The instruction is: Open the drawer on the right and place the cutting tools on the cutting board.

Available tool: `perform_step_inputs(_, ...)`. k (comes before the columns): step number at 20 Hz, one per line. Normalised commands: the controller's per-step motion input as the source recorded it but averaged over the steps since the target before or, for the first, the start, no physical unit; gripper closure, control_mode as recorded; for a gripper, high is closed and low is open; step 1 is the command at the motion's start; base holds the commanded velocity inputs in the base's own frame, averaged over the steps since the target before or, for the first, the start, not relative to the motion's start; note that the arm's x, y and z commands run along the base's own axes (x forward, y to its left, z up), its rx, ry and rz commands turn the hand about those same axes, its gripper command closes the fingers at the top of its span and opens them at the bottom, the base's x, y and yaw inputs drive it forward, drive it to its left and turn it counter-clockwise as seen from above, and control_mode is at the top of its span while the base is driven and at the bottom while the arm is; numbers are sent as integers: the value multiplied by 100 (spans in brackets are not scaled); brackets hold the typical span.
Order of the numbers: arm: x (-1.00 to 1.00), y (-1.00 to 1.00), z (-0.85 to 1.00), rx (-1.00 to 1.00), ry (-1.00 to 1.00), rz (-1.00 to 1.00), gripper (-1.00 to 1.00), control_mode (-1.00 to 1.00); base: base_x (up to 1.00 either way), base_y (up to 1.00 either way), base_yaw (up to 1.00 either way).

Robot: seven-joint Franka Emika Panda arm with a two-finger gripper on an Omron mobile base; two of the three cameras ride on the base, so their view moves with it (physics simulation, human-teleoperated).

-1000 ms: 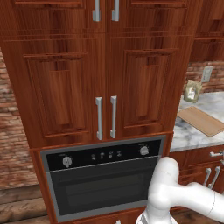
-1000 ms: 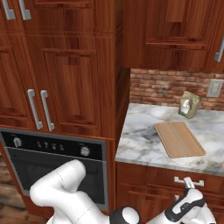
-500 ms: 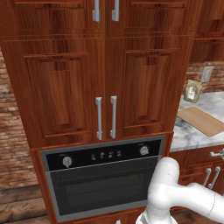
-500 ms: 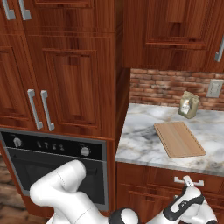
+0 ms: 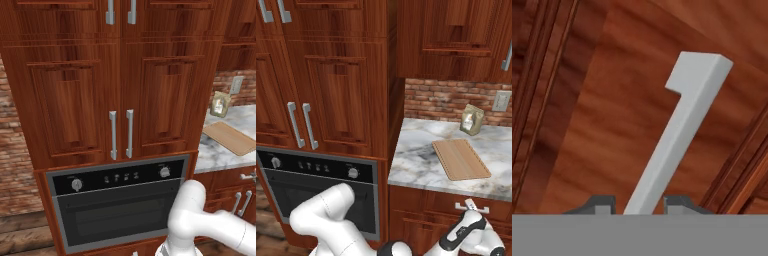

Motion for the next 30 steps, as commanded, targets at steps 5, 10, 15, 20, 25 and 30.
perform_step_inputs(5, -80, 0, -34, -2, 9, 0, 100, -100, 0, 0, 0)
perform_step_inputs(10, -100, 0, -50, -1, 8, 0, 100, -100, 0, 0, 0)
perform_step_inputs(15, -100, 0, -50, 0, 6, 0, 100, -100, 0, 0, 0)
perform_step_inputs(20, -100, 0, -48, 0, 7, 0, 100, -100, 0, 0, 0)
perform_step_inputs(25, -100, 0, -46, 0, 8, 0, 100, -100, 0, 0, 0)
perform_step_inputs(30, -99, 0, -38, 0, 7, 0, 100, -100, 0, 0, 0)
